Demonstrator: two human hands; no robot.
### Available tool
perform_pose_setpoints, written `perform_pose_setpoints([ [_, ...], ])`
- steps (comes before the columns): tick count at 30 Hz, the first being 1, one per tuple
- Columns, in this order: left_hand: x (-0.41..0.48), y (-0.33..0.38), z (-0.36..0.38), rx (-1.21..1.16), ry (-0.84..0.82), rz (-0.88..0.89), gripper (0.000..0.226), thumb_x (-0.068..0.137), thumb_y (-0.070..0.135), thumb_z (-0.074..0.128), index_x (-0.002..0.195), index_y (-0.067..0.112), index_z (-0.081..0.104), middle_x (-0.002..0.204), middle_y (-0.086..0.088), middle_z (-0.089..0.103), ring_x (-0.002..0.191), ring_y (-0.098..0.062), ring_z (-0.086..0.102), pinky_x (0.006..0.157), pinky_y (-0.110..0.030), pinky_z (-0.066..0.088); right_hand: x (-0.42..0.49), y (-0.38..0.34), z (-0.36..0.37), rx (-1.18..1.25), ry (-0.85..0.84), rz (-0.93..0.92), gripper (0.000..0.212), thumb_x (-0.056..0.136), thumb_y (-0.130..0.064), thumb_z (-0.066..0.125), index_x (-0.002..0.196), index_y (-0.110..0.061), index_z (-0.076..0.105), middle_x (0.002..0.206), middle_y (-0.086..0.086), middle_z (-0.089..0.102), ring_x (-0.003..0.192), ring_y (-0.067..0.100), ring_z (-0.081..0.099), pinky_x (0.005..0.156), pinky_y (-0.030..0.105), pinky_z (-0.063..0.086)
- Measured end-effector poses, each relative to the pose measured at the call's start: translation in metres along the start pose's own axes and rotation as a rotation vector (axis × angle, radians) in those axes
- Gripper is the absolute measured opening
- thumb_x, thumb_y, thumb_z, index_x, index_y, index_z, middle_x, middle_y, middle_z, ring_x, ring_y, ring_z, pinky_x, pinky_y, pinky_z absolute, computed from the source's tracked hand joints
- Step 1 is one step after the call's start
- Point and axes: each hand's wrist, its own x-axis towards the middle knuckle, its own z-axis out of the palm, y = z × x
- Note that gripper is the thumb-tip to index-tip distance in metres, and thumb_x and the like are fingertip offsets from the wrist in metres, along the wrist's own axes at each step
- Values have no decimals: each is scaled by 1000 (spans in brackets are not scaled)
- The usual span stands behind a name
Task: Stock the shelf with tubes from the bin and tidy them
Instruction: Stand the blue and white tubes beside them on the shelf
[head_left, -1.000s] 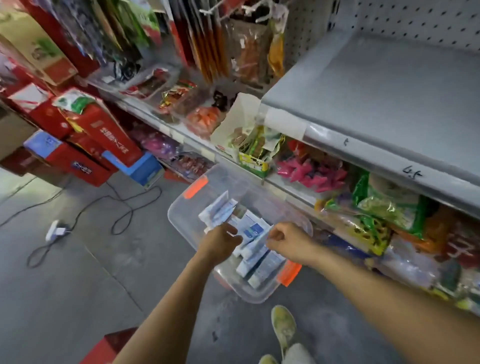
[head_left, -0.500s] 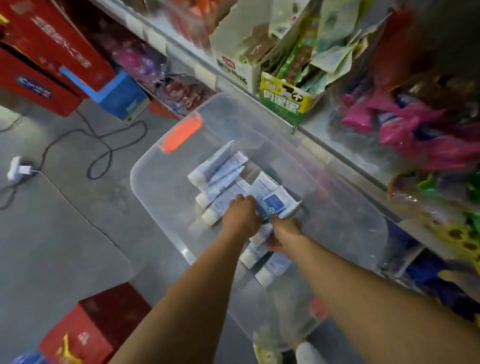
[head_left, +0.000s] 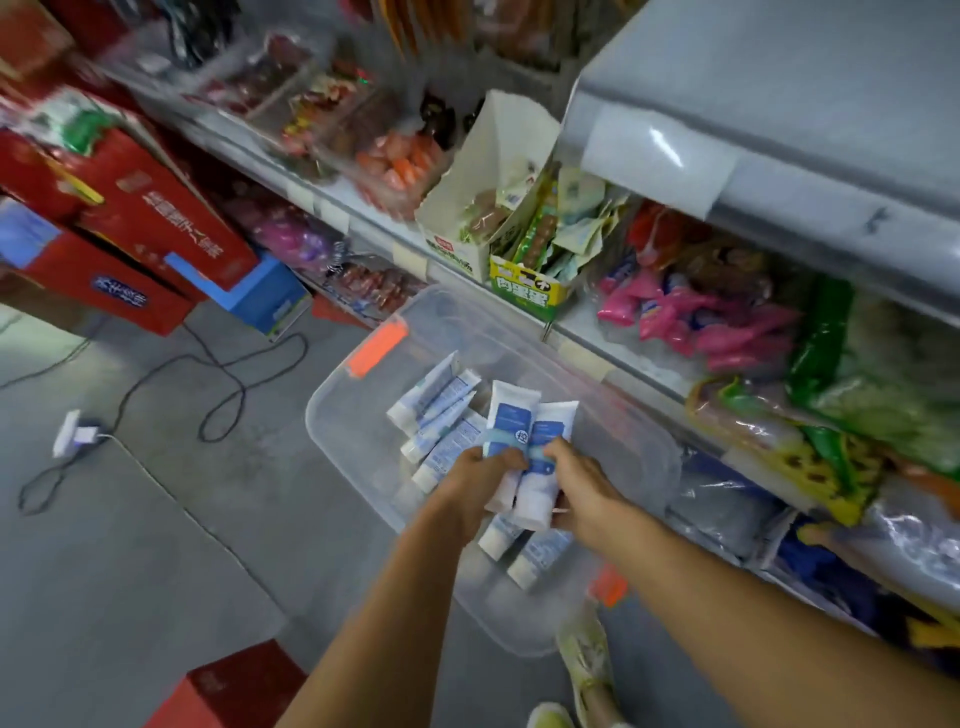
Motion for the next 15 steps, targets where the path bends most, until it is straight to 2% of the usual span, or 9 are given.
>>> perform_pose_setpoints([
  [2,-32,0,3,-78,-38,52,15,86,-2,59,96,4,66,80,-13,68,70,-25,64,70,-34,52,-36,-5,-11,24,-29,-58,18,93,-22,51,83,-13,63,70,9,63,53,21,58,49,23,47],
  [3,-48,1,6,-98,-51,77,15,85,-3,59,94,5,67,79,-13,69,69,-25,63,70,-34,51,-52,-6,-18,12,-41,-90,15,92,-22,56,85,-12,64,68,9,63,50,20,58,48,23,47],
  [6,-102,6,21,-132,-106,152,18,83,-7,58,91,4,69,76,-13,70,61,-22,65,57,-30,51,-105,-5,-42,8,-70,-236,11,87,-16,70,92,-7,68,66,9,66,43,15,60,40,21,45],
  [8,-134,10,37,-128,-157,207,20,84,-7,57,99,1,67,84,-16,71,66,-25,66,62,-33,53,-136,-3,-62,10,-66,-313,8,85,-10,70,93,-8,69,66,7,68,46,13,62,43,22,48],
  [11,-176,13,64,-80,-199,304,21,86,-8,55,101,2,66,88,-15,73,72,-25,70,68,-37,57,-180,-2,-96,-15,-111,-377,18,87,-7,68,104,-5,66,72,11,67,54,21,62,54,29,51],
  [15,-229,15,97,13,-222,405,26,83,-5,62,109,0,64,97,-21,73,83,-32,70,79,-46,57,-237,1,-145,-132,-235,-442,16,90,-21,66,106,-19,62,71,7,67,57,23,61,49,32,51],
])
